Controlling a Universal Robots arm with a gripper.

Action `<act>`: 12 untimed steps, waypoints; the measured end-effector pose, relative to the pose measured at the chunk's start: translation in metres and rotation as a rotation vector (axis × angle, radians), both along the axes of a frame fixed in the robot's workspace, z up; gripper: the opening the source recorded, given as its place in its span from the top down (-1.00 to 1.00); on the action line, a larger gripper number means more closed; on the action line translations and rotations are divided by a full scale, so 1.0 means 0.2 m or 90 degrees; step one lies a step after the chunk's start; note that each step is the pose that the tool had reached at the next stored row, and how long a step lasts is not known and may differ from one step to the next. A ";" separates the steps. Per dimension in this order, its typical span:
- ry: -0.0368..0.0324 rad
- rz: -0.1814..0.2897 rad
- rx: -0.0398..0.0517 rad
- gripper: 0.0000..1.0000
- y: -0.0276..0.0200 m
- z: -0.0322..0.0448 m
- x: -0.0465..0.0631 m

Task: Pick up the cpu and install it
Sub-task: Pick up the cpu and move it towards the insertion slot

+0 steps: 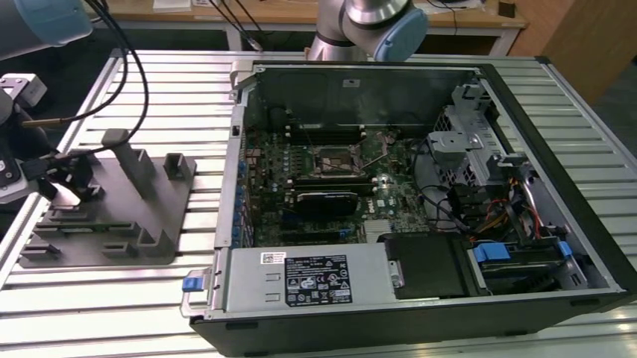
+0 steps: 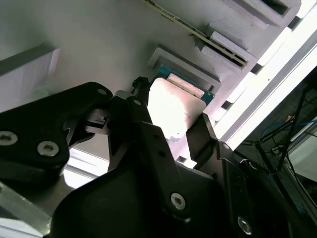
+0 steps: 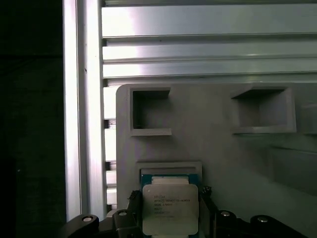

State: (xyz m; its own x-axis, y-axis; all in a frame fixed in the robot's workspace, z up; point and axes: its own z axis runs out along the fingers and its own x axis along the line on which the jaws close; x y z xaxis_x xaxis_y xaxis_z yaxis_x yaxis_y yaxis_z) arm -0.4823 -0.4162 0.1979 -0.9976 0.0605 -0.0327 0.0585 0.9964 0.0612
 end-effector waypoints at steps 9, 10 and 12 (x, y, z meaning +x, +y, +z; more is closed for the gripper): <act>0.0000 0.000 0.0000 -0.09 0.000 0.085 0.00; 0.0000 0.000 0.0000 -0.09 0.000 0.096 0.00; 0.0000 0.000 0.0000 -0.09 0.000 0.121 0.00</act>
